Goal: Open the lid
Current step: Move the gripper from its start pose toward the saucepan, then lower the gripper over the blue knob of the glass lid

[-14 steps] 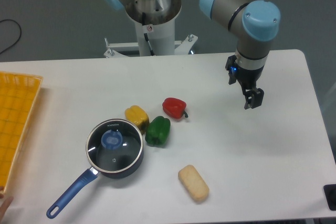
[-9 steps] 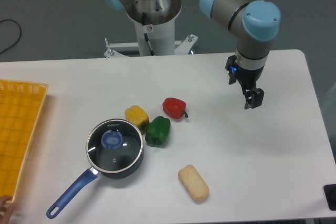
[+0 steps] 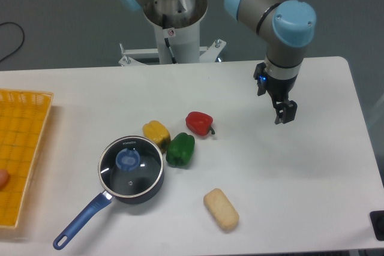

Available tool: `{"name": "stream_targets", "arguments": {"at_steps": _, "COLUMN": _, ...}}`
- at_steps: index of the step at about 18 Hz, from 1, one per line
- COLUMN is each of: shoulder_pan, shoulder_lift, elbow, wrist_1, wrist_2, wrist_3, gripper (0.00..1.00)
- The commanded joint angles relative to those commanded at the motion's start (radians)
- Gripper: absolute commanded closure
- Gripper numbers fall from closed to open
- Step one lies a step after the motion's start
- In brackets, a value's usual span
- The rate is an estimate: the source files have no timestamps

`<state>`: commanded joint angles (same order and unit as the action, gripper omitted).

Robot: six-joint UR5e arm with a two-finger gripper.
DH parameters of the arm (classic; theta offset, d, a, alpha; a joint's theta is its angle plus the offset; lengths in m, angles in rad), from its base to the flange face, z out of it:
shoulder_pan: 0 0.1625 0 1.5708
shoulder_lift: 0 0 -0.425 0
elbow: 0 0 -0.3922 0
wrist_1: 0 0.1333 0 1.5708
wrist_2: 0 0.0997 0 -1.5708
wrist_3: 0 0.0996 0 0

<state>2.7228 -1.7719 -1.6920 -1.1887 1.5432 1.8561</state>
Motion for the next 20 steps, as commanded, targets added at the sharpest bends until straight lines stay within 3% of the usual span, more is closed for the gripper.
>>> {"name": "stream_targets", "arguments": {"at_steps": 13, "shoulder_pan": -0.144, "shoulder_lift": 0.069, "elbow": -0.037, "wrist_1": -0.005, "wrist_2": -0.018, "wrist_3": -0.193, "gripper": 0.0}}
{"name": "stream_targets", "arguments": {"at_steps": 20, "shoulder_pan": -0.29, "shoulder_lift": 0.054, "elbow": -0.026, "wrist_1": 0.006, "wrist_2": -0.012, "wrist_3": -0.457, "gripper": 0.0}}
